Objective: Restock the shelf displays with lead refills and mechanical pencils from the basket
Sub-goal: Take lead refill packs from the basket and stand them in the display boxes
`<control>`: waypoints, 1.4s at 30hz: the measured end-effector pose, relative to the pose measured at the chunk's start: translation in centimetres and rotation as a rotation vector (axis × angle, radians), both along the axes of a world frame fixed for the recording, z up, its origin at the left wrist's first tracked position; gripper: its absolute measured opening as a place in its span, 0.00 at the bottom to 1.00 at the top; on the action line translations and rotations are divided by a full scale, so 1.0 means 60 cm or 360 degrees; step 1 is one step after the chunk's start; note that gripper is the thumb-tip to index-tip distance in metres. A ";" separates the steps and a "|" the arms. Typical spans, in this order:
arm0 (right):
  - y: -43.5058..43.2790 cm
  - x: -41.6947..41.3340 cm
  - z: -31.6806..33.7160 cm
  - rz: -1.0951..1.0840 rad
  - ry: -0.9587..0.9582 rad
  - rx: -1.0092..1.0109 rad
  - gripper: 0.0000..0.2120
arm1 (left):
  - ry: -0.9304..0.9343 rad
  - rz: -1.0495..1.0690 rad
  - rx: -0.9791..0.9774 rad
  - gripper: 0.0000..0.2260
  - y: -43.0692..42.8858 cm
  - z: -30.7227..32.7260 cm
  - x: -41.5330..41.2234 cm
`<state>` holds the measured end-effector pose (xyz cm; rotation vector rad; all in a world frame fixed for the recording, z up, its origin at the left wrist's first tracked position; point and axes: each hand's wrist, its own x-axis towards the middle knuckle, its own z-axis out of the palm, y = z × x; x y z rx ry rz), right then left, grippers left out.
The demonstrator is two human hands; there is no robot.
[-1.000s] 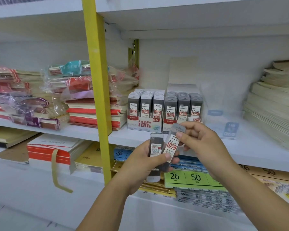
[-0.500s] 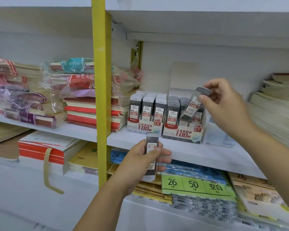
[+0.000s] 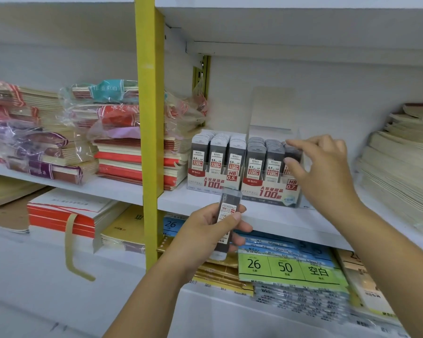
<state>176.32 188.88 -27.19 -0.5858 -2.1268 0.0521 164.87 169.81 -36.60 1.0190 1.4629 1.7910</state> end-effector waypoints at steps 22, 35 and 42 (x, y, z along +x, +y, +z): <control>-0.063 0.095 -0.112 0.0898 -0.0173 -0.1267 0.12 | -0.0167 0.0198 0.0054 0.14 -0.010 0.005 0.012; -0.100 0.038 -0.096 0.1007 -0.0237 -0.0883 0.32 | 0.0430 0.0461 0.0079 0.09 0.019 0.019 0.017; -0.096 -0.017 0.011 0.0976 0.0459 -0.0535 0.22 | 0.1453 0.1147 -0.0183 0.19 0.008 0.006 -0.032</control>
